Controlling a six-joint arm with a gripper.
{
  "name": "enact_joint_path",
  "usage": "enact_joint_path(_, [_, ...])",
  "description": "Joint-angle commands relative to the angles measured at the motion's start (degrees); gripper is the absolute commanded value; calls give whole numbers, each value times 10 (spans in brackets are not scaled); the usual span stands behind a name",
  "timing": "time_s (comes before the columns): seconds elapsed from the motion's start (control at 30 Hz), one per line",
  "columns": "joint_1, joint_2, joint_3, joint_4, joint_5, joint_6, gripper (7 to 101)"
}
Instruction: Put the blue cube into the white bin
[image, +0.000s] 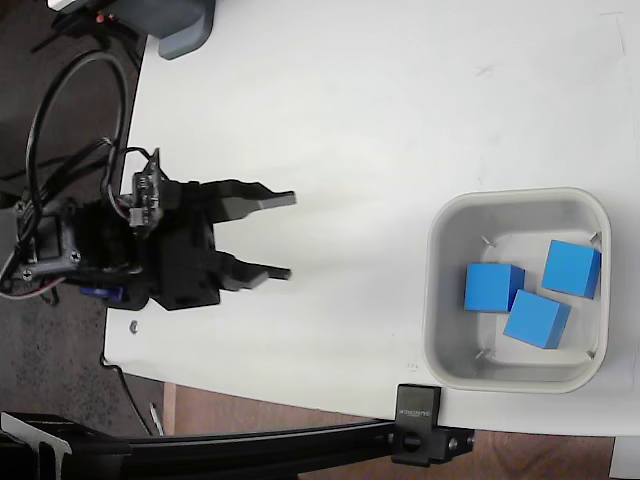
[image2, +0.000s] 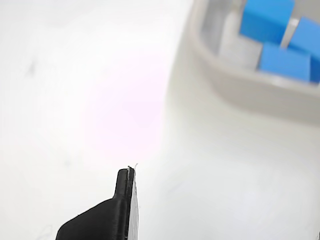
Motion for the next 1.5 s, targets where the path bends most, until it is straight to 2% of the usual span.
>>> enact_joint_path(0.03, [-29, 230, 149, 12, 14, 31, 1000])
enact_joint_path(0.13, [-54, 336, 230, 26, 48, 46, 1000])
enact_joint_path(0.4, [-69, 523, 355, 109, 99, 60, 1000])
enact_joint_path(0.43, [-72, 518, 361, 102, 98, 59, 1000])
enact_joint_path(0.5, [-95, 514, 369, 95, 127, 70, 1000])
enact_joint_path(0.63, [-152, 521, 389, 91, 229, 107, 1000])
enact_joint_path(0.7, [-161, 521, 394, 89, 257, 119, 1000])
enact_joint_path(0.87, [-159, 521, 393, 90, 241, 112, 1000])
enact_joint_path(1.5, [-160, 521, 393, 90, 252, 120, 1000])
